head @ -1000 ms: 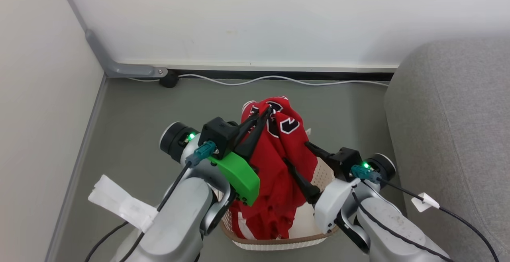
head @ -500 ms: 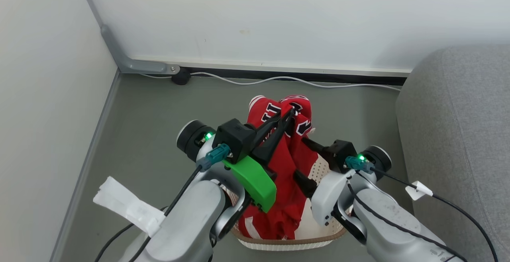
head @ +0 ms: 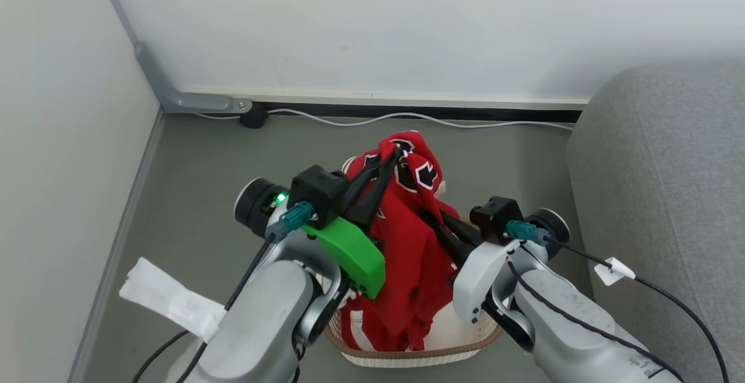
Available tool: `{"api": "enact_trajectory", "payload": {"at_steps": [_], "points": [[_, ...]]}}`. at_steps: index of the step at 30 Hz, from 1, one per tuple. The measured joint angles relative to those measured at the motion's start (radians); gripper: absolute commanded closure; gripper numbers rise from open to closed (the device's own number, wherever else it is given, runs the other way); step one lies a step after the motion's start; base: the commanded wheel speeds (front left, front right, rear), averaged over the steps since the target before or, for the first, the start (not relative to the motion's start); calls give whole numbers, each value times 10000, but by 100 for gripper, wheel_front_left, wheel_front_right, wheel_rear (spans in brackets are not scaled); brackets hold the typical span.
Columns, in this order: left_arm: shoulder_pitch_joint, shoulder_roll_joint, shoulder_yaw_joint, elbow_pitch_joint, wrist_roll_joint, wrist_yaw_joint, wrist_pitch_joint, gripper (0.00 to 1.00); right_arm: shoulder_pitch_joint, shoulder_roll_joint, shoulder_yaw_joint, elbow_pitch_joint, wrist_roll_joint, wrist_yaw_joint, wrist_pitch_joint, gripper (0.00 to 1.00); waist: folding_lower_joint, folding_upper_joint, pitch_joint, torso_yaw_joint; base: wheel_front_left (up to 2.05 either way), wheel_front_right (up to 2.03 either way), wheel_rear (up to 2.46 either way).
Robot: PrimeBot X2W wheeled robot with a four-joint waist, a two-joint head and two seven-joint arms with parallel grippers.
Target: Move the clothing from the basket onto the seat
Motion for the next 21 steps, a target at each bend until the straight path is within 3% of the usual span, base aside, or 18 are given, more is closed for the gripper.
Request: {"api": "enact_trajectory", "payload": {"at_steps": [1, 2, 3, 4, 5, 6, 7, 21], "points": [[71, 27, 59, 25, -13, 48, 0, 100, 0, 0, -48, -2, 40, 0, 0, 100, 0, 0, -3, -56, 0, 0, 0], [157, 48, 111, 59, -54, 104, -2, 93, 2, 0, -119, -6, 92, -2, 0, 100, 0, 0, -5, -118, 0, 0, 0], [241, 69, 155, 84, -82, 148, -4, 69, 3, 0, -196, -10, 121, -4, 0, 100, 0, 0, -7, -181, 0, 0, 0], [313, 102, 196, 105, -84, 201, -13, 69, 4, -2, -274, -33, 176, -6, 0, 100, 0, 0, -9, -247, 0, 0, 0], [374, 134, 236, 119, -88, 228, -17, 49, 4, 0, -366, -42, 205, -21, 0, 100, 0, 0, -11, -317, 0, 0, 0], [430, 167, 280, 136, -104, 257, -40, 17, 5, -2, -451, -56, 232, -29, 0, 100, 0, 0, -14, -388, 0, 0, 0], [478, 201, 316, 150, -105, 305, -77, 3, 6, -2, -525, -73, 291, -38, 0, 100, 0, 0, -16, -461, 0, 0, 0], [921, 290, 581, 142, -447, 345, -596, 0, 5, -305, -2077, -988, 523, -637, 2, 100, 0, 0, -41, -1628, 0, 0, 0]]}}
